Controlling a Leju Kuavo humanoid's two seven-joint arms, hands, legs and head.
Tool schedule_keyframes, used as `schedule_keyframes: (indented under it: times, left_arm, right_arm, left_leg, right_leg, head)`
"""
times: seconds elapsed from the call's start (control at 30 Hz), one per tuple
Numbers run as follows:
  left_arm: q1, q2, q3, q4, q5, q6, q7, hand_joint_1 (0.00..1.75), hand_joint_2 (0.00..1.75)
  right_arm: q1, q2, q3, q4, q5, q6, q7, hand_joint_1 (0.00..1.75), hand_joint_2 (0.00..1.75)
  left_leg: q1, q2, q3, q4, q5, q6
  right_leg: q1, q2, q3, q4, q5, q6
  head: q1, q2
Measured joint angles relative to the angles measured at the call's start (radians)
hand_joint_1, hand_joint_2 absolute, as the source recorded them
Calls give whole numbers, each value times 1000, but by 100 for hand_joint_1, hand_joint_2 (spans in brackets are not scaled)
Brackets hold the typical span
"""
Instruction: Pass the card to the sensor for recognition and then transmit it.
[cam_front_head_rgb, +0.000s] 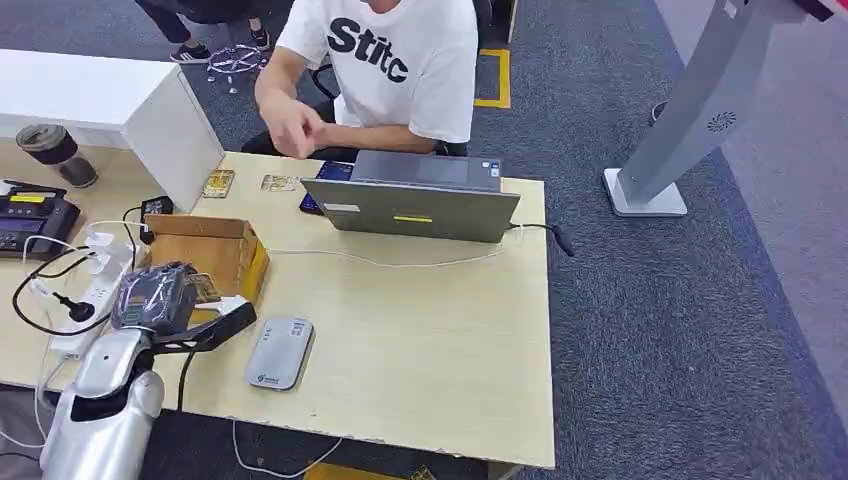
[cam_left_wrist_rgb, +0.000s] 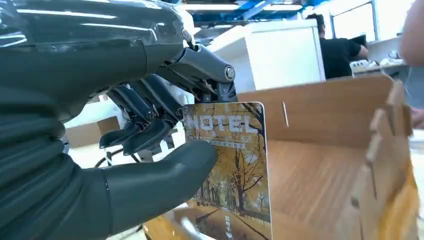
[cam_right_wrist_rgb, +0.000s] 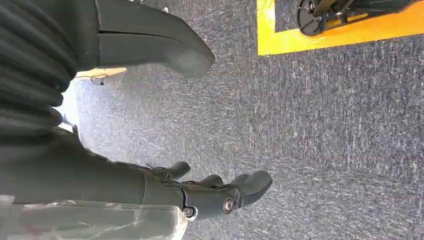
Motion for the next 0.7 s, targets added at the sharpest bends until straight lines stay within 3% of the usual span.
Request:
schedule_keyframes:
  times: [0.7]
  left_arm:
    - [-16,-40,63,-114,-12,57,-13,175,175]
  right_arm:
    - [0,0,0,0,-2,-2,-14,0,175]
  left_leg:
    - [0,0,0,0,0,0]
  right_leg:
    - [0,0,0,0,0,0]
  head:
    - [0,0]
